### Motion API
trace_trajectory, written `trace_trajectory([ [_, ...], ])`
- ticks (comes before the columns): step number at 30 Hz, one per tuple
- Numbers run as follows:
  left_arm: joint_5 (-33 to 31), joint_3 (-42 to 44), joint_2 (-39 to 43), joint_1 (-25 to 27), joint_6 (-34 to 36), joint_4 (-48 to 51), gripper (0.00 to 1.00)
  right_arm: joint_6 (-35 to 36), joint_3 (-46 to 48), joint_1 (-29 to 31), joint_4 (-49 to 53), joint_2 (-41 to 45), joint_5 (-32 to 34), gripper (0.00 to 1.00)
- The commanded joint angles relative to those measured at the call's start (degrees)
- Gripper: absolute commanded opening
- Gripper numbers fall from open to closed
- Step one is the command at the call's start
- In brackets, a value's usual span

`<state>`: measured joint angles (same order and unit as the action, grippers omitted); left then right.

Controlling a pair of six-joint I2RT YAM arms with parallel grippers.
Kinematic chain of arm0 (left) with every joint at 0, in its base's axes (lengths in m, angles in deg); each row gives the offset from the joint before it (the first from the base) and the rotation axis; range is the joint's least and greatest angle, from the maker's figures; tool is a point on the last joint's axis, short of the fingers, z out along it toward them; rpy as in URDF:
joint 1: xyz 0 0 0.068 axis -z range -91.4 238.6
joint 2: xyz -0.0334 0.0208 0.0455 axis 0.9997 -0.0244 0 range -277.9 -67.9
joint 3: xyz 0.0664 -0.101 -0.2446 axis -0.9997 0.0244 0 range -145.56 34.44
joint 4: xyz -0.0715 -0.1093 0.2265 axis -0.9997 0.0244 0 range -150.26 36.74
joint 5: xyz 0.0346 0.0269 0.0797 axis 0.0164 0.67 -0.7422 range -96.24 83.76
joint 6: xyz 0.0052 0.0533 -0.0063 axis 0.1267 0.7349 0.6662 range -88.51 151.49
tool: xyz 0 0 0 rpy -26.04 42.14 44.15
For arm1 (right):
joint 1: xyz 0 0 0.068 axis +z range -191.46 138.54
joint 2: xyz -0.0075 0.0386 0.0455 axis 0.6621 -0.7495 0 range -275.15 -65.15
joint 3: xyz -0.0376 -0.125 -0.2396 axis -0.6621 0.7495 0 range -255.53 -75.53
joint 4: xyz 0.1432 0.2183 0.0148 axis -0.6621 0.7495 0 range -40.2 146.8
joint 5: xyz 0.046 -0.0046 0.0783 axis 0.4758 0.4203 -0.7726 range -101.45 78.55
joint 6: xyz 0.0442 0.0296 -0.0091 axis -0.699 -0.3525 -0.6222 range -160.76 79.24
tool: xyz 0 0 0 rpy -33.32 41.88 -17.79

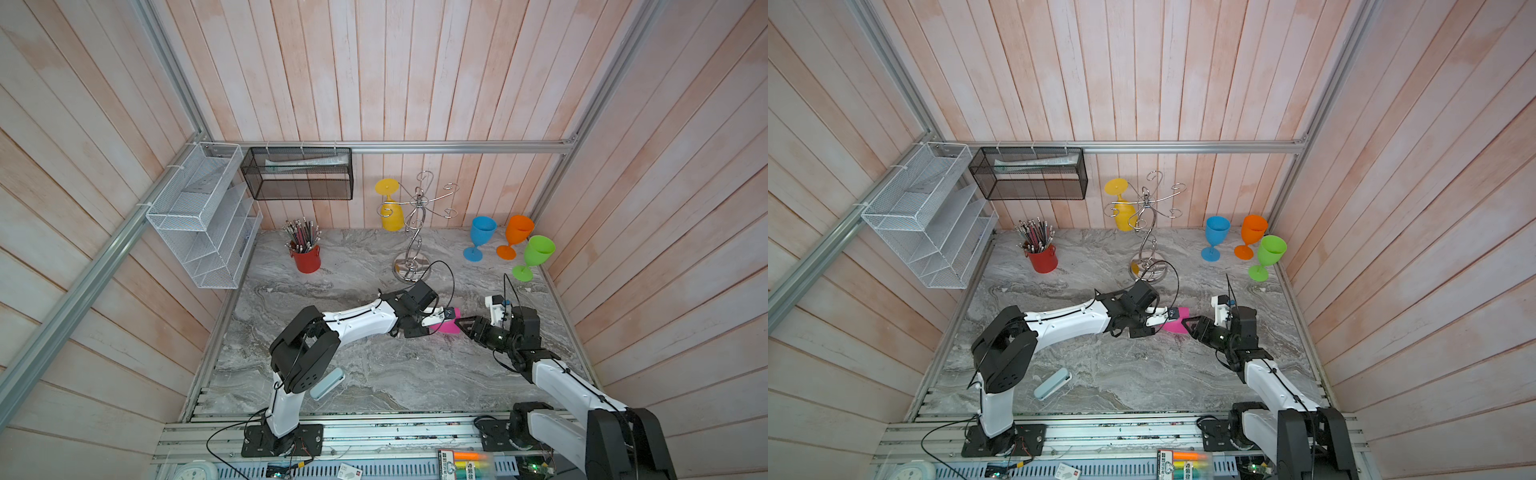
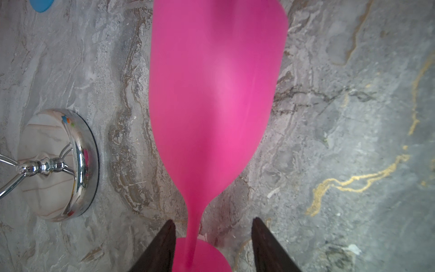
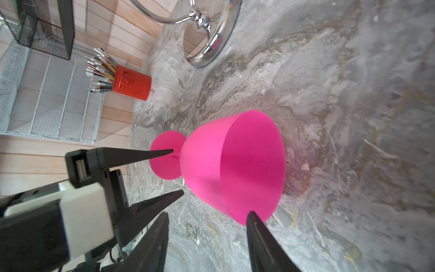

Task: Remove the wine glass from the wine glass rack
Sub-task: 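Hook the right gripper finger inside the pink glass bowl and close, then lift the pink glass by its rim with the right gripper while the left gripper releases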

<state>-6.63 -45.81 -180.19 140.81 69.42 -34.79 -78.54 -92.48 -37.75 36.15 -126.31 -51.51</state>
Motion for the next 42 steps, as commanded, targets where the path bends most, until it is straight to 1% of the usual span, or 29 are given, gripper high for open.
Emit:
trace_trajectory([
  [1,1.44,-1.16,-0.69,0.02,-0.05,0.12,0.54,1.15,1.77,-0.15,-9.77,-0.71,-5.13,0.52],
  [5,1.45,-1.57,-1.22,-0.07,-0.05,0.2,0.54,0.29,1.71,-0.12,-13.15,-2.45,-6.37,0.5],
  [7,1.48,-1.88,-1.52,-0.17,-0.04,0.28,0.54,0.6,1.48,-0.18,-13.41,-4.24,-6.16,0.48],
  [10,1.61,-2.23,-2.01,-0.17,-0.05,0.21,0.53,-0.12,1.55,0.02,-16.06,-7.6,-8.13,0.46],
  [15,1.7,-1.98,-2.14,-0.17,-0.05,0.09,0.5,-0.91,1.4,1.54,-19.17,-12.76,-8.53,0.42],
  [20,1.62,-1.63,-2.15,-0.43,-0.05,-0.22,0.48,-2.03,1.33,3.51,-23.53,-15.17,-8.5,0.38],
  [23,1.94,-1.7,-1.97,-0.44,-0.18,-0.67,0.46,-2.38,0.85,4.86,-25.89,-17.03,-8.63,0.31],
  [24,2.22,-1.91,-1.88,-0.44,-0.22,-0.75,0.46,-2.51,0.72,5.07,-26.71,-17.72,-8.91,0.26],
  [25,2.32,-1.92,-1.86,-0.43,-0.23,-0.97,0.46,-3.33,0.6,5.22,-28.1,-18.76,-9.38,0.18],
  [28,1.55,-1.92,-1.66,-0.44,0.03,-1.61,0.46,-5.22,1.0,5.56,-31.25,-20.1,-9.53,0.02],
  [29,1.28,-1.94,-1.62,-0.41,0.04,-1.66,0.46,-5.34,0.87,5.78,-31.32,-20.28,-9.3,0.0],
  [30,1.03,-2.16,-1.54,-0.39,0.17,-1.81,0.46,-5.45,0.81,6.0,-31.41,-20.23,-9.19,0.0],
  [33,0.57,-2.75,-0.6,-0.44,-0.2,-2.0,0.46,-5.89,0.45,6.64,-30.67,-18.71,-8.78,0.0],
  [34,0.03,-3.1,-0.03,-0.26,-0.48,-1.75,0.48,-5.71,0.19,6.83,-29.65,-17.58,-8.6,0.0],
  [37,-1.9,-3.73,2.76,0.0,-1.48,-1.69,0.6,-4.6,-1.43,7.44,-23.66,-12.77,-6.68,0.0],
  [40,-3.46,-3.02,6.65,0.18,-3.35,-2.58,0.66,-3.02,-4.07,8.06,-15.76,-7.82,-3.73,0.0],
  [42,-4.45,-1.86,9.37,0.24,-4.67,-3.26,0.68,-2.55,-5.78,8.29,-11.5,-4.91,-2.5,0.0],
])
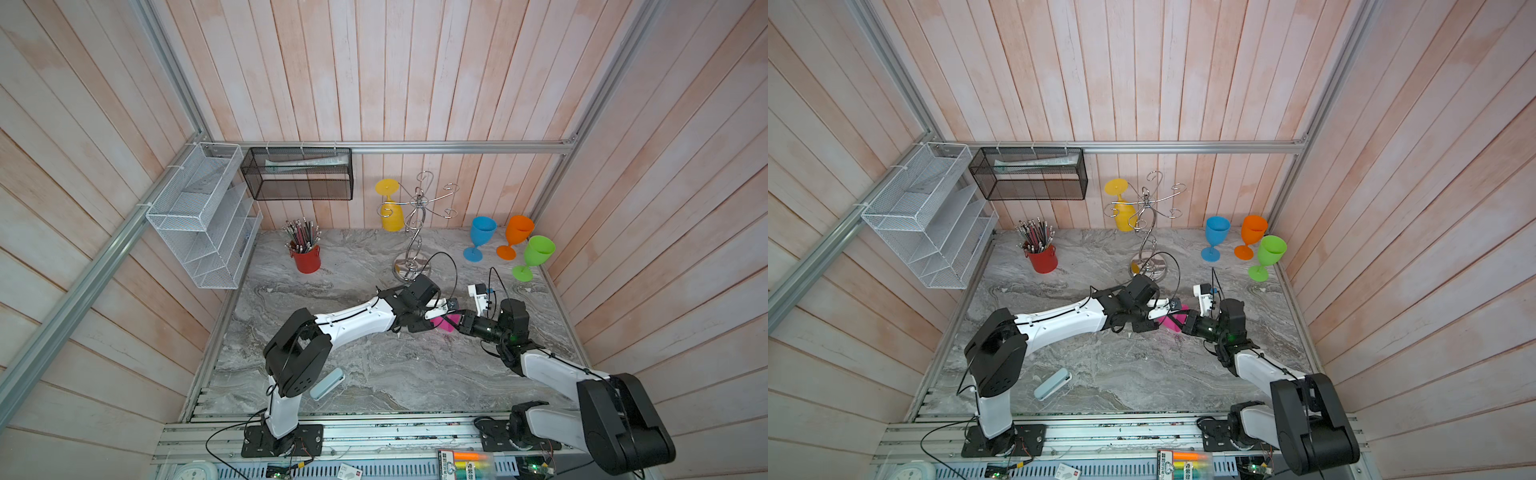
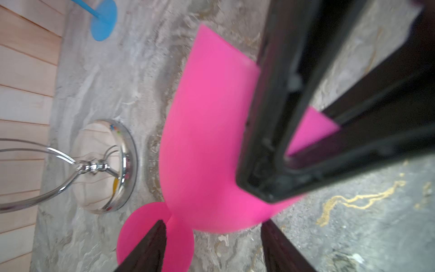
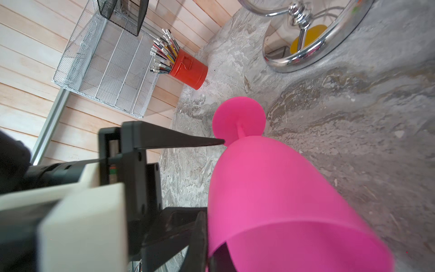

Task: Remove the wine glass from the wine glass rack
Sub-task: 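Lift the pink glass by its rim with the right gripper while the left gripper releases, then carry the pink glass with the right gripper toward the blue and green glasses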

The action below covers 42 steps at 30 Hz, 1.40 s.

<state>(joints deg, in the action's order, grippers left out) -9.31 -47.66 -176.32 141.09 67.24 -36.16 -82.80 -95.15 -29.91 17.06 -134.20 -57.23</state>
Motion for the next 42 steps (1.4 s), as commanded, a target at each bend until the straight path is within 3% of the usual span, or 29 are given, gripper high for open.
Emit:
trace_trajectory([
  [1,-2.51,0.69,6.95,-0.02,-3.32,-2.45,0.68,2.03,-3.95,0.49,9.38,4.36,3.31,0.0],
  [5,-5.65,2.3,11.11,0.09,-6.94,-1.53,0.7,3.15,-7.19,0.67,18.71,9.17,6.29,0.0],
  [12,-9.66,5.5,19.93,3.44,-12.76,1.63,0.75,8.64,-18.17,0.81,44.64,13.97,19.73,0.0],
  [18,-6.36,8.73,29.88,5.49,-18.23,3.39,0.94,11.58,-26.69,0.62,56.67,14.0,28.56,0.0],
  [27,-5.28,16.53,40.63,5.83,-24.12,4.91,0.99,20.33,-45.08,-3.16,72.51,2.13,42.74,0.0],
  [36,-4.78,17.16,41.58,5.85,-24.55,7.53,0.99,27.15,-59.12,-7.55,79.97,-10.67,42.8,0.0],
  [42,-9.66,16.77,43.17,5.72,-25.63,7.65,0.99,30.07,-62.56,-7.62,81.94,-18.68,42.03,0.0],
])
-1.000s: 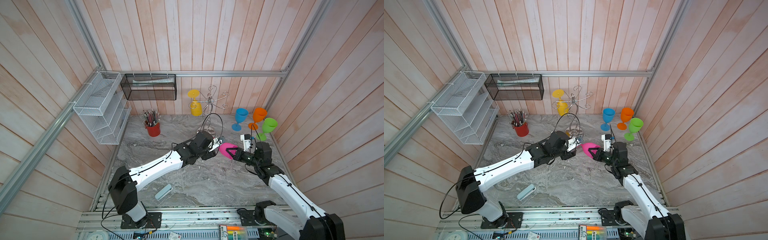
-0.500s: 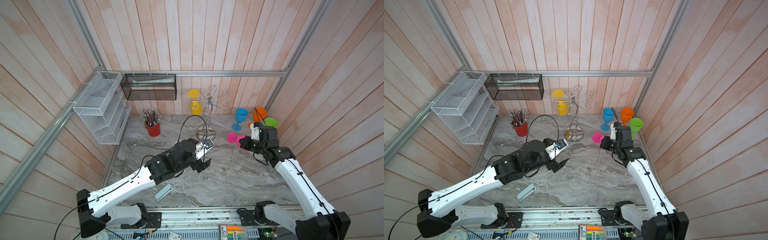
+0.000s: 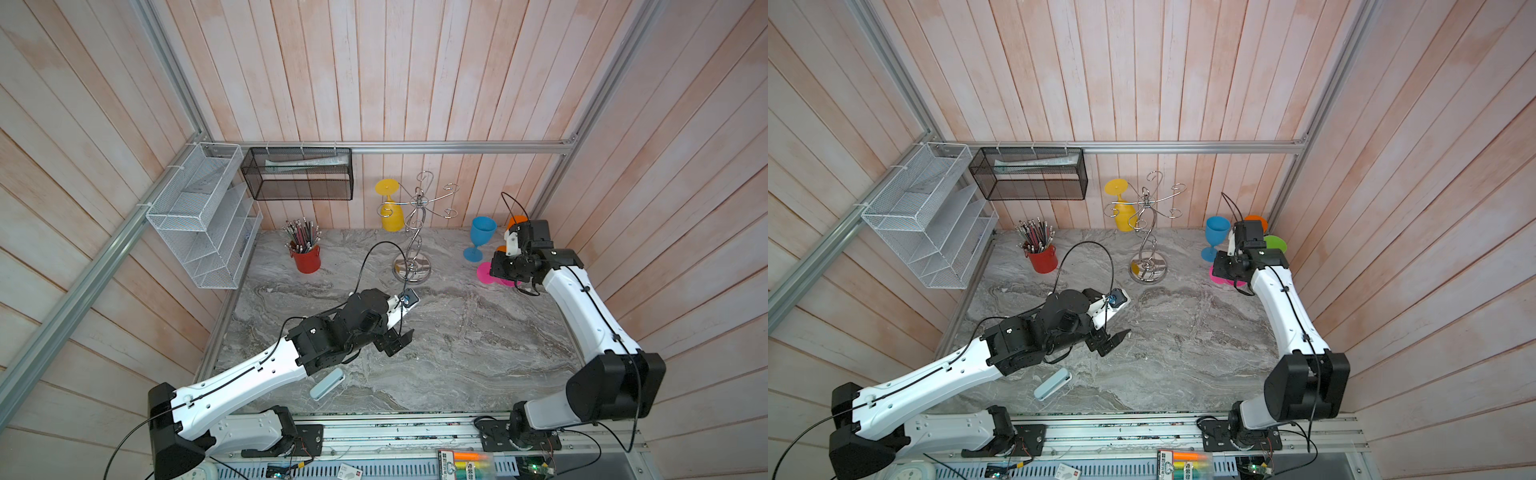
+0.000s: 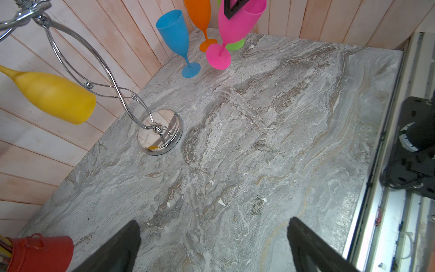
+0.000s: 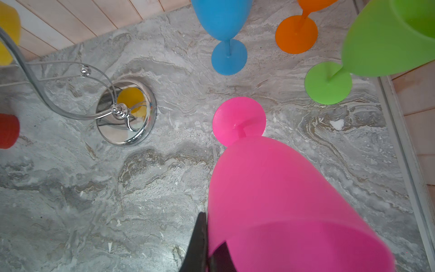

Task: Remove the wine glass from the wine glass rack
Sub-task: 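Carry the pink glass with the right gripper toward the blue and green glasses, then set the pink glass upright on the table beside the green glass with the right gripper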

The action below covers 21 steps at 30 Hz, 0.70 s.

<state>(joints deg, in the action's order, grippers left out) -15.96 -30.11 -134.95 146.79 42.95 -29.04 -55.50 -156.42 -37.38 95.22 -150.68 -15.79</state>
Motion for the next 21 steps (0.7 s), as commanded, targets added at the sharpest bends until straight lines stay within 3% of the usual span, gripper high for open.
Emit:
trace_trajectory([
  [1,-3.8,-0.76,2.36,-0.07,-1.55,0.3,0.99,3.22,-1.43,-0.2,3.73,-3.03,0.38,0.0],
  [6,-3.81,-1.79,5.89,-2.99,-5.11,-0.27,1.0,4.44,-1.93,-0.2,3.61,-6.63,0.58,0.0],
  [15,-2.37,1.35,13.34,-14.28,-10.81,-2.67,1.0,4.82,-5.47,-0.3,4.59,-12.69,1.7,0.0],
  [21,-0.57,1.91,13.89,-18.12,-12.39,-2.3,1.0,4.64,-8.08,-0.18,4.67,-13.87,3.05,0.16],
])
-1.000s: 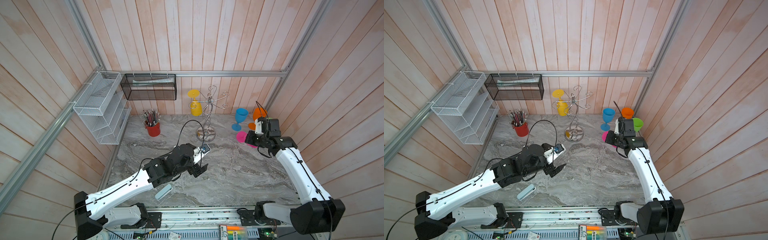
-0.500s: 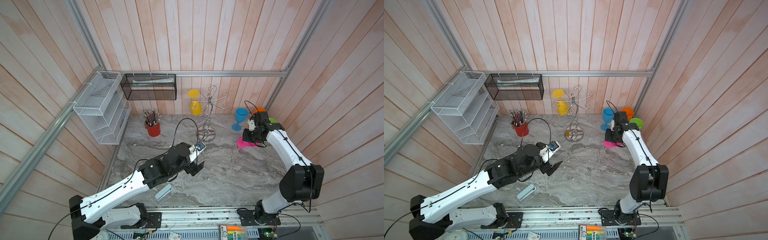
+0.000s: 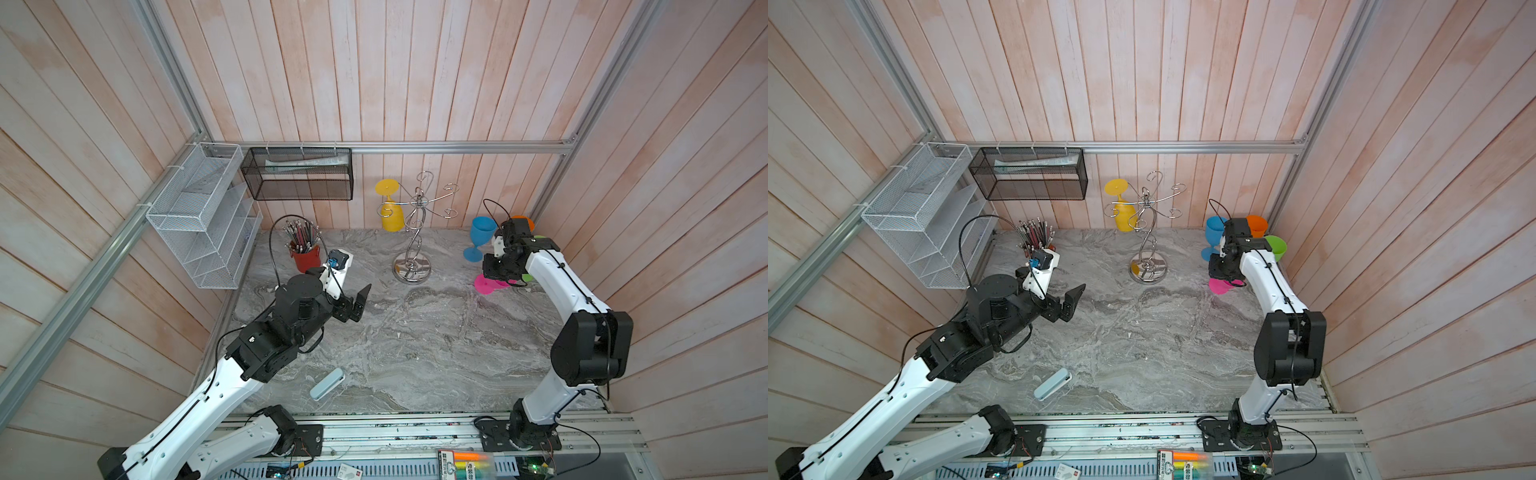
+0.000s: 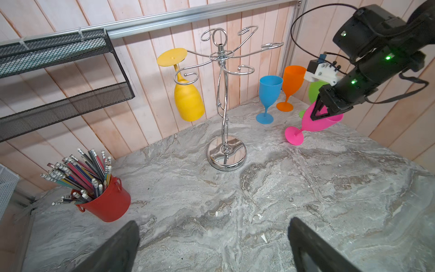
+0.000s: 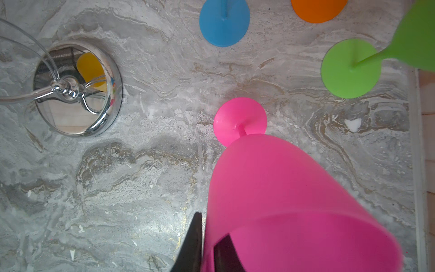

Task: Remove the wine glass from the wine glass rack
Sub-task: 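Set the pink glass upright on the table beside the green glass with the right gripper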

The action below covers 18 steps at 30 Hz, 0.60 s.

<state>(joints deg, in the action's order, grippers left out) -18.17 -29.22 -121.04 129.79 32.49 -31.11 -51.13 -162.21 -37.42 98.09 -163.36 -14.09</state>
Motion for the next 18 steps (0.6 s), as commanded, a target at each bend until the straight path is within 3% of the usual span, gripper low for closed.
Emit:
trace_trajectory([
  [1,1.77,1.04,-0.09,-1.6,-2.11,-0.23,1.0,0.09,-2.65,-0.11,1.61,-1.08,1.36,0.19],
  [5,3.84,1.01,-0.44,-3.93,-3.57,-0.82,1.0,-0.5,-3.45,0.05,0.25,0.19,1.39,0.33],
  [18,6.21,-0.57,-4.26,-6.29,-6.54,-2.21,1.0,-0.7,-3.39,0.57,-3.2,4.97,6.43,0.64],
])
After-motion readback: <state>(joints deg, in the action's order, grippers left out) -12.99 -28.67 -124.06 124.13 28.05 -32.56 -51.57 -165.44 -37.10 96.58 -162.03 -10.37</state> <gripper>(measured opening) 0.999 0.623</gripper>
